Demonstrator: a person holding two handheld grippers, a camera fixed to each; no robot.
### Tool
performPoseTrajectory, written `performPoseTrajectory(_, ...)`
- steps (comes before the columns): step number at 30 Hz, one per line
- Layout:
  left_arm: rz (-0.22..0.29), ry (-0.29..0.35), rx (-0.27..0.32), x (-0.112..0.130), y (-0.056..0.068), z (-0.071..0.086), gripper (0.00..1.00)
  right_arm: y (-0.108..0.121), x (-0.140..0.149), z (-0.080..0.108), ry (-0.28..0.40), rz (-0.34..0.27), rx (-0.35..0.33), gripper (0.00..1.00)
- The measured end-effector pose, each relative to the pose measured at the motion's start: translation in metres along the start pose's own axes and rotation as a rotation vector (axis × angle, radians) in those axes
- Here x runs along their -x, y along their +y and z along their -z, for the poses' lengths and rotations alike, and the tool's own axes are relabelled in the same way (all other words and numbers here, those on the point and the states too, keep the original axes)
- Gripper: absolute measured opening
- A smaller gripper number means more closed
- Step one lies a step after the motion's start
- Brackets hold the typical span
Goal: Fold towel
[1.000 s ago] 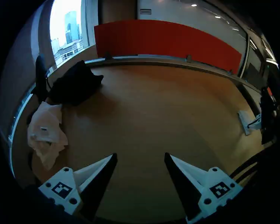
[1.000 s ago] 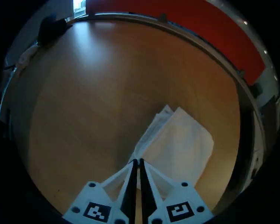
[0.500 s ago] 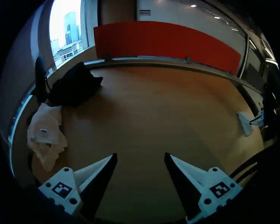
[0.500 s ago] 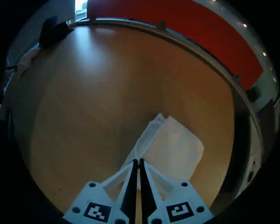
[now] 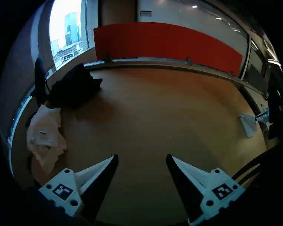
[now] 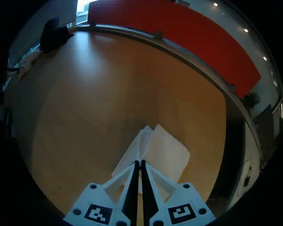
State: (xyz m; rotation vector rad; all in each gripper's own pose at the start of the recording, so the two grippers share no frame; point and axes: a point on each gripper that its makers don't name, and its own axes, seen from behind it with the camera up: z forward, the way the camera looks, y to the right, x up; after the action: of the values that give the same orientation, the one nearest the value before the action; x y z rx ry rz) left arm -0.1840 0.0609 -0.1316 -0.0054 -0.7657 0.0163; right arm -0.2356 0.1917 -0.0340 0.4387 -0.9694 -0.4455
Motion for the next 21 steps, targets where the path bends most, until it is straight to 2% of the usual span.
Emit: performPoseTrajectory(21,-0.006,0.001,-0.003,0.001,-0.001,0.001,0.94,-0.007,0.012,-0.003,-0.019,0.004,-0.006,0.05)
